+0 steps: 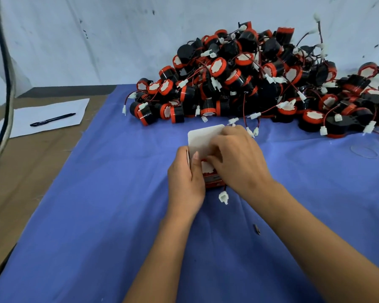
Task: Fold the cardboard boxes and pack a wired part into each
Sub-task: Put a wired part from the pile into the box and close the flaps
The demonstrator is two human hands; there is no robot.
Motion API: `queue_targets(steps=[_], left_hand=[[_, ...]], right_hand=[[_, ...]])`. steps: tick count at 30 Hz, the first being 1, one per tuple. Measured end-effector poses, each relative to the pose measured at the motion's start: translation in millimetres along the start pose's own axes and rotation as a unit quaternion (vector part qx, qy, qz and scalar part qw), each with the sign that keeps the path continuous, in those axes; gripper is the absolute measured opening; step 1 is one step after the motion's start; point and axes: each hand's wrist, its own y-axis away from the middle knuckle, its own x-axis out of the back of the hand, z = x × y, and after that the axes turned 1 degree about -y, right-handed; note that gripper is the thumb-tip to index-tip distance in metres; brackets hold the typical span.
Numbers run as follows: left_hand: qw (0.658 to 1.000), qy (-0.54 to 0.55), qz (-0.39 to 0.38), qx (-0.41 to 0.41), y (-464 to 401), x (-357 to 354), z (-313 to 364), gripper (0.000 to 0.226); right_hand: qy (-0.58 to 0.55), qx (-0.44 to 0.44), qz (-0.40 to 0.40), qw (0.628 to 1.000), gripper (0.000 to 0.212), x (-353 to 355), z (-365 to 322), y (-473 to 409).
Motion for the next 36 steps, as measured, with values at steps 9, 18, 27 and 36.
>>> queue_targets(steps=[9,18,27,36], left_hand=[[0.999,0.001,0.022,0.045,-7,-4,-2,0.008],[0.993,0.074,-0.016,0.090,1,-1,9,0.018],[0.994,0.082,-0.021,0.076,3,-1,9,0.030],[0.995,0.038,-0.013,0.086,-2,-2,3,0.032]], right_hand=[[-0.087,0.086,-0.222,0.968,0.031,62,46,-1],[-0.026,0.140,-0.213,0.967,0.016,65,14,-2],[0.026,0.116,-0.327,0.937,0.060,66,2,5],[0.011,0.153,-0.276,0.949,0.025,66,21,9]])
